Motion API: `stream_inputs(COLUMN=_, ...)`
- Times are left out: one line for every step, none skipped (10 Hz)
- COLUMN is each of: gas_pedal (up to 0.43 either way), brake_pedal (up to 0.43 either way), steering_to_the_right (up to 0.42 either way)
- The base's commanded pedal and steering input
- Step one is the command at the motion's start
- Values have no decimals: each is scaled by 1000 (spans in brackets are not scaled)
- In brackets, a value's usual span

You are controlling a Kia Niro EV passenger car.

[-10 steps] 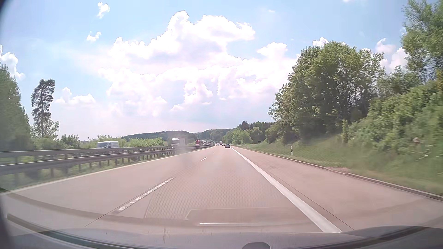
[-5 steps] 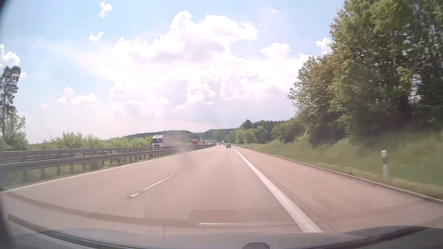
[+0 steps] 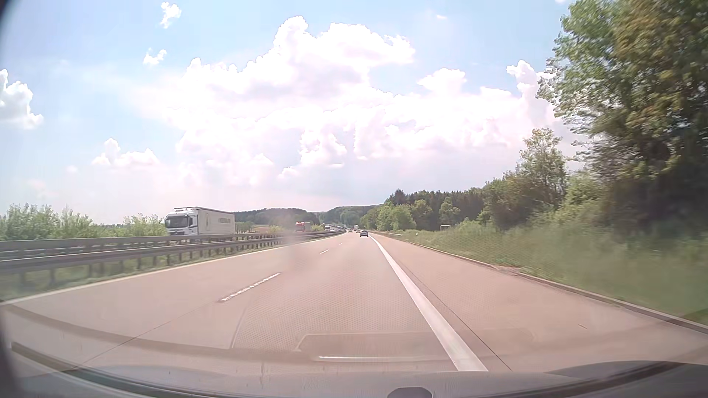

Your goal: Follow the waypoints while adhering to traffic rules and regulations

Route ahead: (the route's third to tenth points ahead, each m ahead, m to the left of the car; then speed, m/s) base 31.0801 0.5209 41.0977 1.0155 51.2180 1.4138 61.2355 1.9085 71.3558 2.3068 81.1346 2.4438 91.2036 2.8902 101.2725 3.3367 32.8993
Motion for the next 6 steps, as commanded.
stream_inputs(gas_pedal=197, brake_pedal=0, steering_to_the_right=-6)
stream_inputs(gas_pedal=197, brake_pedal=0, steering_to_the_right=-6)
stream_inputs(gas_pedal=197, brake_pedal=0, steering_to_the_right=-6)
stream_inputs(gas_pedal=197, brake_pedal=0, steering_to_the_right=-6)
stream_inputs(gas_pedal=197, brake_pedal=0, steering_to_the_right=-6)
stream_inputs(gas_pedal=197, brake_pedal=0, steering_to_the_right=-5)
